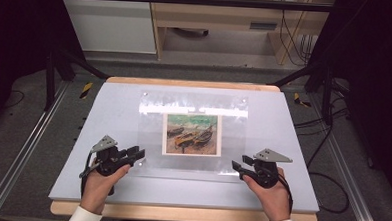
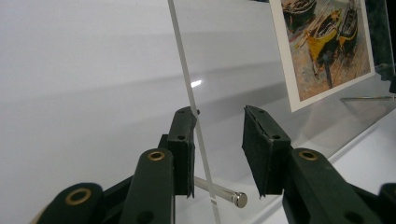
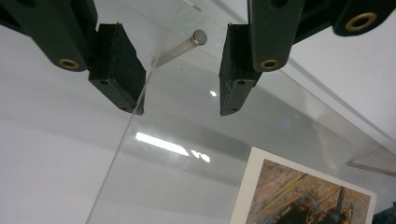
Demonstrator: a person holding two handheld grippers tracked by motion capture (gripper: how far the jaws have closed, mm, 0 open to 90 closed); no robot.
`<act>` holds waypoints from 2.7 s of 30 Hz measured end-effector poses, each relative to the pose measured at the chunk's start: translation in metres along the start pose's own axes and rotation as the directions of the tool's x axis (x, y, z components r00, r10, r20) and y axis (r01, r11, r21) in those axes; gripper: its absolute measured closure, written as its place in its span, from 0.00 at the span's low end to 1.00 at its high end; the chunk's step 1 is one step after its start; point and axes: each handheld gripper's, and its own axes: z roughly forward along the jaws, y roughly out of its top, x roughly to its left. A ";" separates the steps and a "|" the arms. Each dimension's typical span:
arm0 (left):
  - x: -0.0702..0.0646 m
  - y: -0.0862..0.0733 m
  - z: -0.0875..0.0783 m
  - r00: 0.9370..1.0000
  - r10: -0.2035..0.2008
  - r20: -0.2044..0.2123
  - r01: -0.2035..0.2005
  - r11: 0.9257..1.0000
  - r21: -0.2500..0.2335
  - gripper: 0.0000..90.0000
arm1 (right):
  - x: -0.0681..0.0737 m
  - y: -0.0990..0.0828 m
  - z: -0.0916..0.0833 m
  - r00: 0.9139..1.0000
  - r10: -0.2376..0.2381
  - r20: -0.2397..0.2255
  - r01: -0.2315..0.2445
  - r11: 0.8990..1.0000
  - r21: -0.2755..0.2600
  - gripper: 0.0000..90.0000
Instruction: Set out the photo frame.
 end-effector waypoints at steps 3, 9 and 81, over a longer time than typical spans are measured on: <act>0.000 0.000 -0.001 1.000 0.004 0.001 -0.004 1.000 0.003 0.71 | 0.000 0.000 -0.001 1.000 -0.002 0.000 0.002 1.000 0.002 0.58; -0.001 -0.001 -0.002 1.000 0.016 0.003 -0.016 1.000 0.012 0.72 | 0.000 -0.001 -0.002 1.000 -0.001 0.002 0.001 1.000 0.008 0.60; -0.009 -0.009 -0.013 1.000 0.025 0.014 -0.026 0.998 0.056 0.80 | 0.011 -0.012 -0.013 0.998 -0.043 0.052 0.041 0.998 0.047 0.72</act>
